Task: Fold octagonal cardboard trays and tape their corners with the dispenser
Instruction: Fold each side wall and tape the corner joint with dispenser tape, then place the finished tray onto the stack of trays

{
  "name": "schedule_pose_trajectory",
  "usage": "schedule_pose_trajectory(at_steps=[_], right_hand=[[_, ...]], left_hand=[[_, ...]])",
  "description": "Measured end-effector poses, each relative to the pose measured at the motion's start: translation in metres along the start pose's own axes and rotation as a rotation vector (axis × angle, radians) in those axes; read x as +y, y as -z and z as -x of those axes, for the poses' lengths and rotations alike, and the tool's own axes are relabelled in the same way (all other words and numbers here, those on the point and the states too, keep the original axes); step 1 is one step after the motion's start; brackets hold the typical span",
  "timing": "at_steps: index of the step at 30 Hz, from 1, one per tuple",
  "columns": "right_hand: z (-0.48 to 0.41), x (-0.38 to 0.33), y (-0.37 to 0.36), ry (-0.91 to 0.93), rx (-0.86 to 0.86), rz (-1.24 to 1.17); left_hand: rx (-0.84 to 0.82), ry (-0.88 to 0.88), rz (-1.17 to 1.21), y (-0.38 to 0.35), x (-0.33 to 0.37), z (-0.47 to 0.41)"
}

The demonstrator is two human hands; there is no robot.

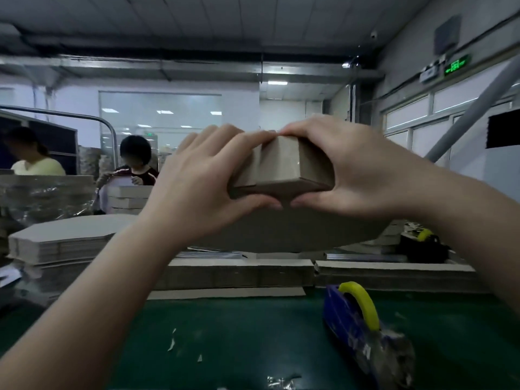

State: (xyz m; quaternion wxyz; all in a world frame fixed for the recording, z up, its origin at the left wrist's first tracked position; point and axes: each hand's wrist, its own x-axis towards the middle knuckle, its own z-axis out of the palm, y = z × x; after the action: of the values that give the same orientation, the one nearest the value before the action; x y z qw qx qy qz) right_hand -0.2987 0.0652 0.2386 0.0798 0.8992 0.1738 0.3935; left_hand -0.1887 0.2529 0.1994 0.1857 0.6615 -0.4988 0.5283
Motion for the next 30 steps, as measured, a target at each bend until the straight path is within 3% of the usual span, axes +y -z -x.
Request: schedule_pose_trajectory(at_steps=[3,8,14,23,30], right_hand=[[-0.006,0.024,-0.03,-0.039,0.032,0.131],[-0.016,0.078,-0.073,-0.052,0.096,0.272],[-0.037,0.141,-0.139,0.016,0.143,0.49],[-0.084,0.207,-0.268,0.055,0.101,0.64],[-0.116,0.251,-0.367,0.076,0.041,0.621]], left_hand=[[-0.018,0.066,0.003,-0.033,-0.027,0.004],[0.192,0.283,0.106,-0.094,-0.068,0.021],[0.147,0.418,0.26,-0.181,-0.104,0.04],[0.165,0.59,0.332,-0.264,-0.173,0.078],[0.289,0.693,0.517,-0.285,-0.202,0.095]])
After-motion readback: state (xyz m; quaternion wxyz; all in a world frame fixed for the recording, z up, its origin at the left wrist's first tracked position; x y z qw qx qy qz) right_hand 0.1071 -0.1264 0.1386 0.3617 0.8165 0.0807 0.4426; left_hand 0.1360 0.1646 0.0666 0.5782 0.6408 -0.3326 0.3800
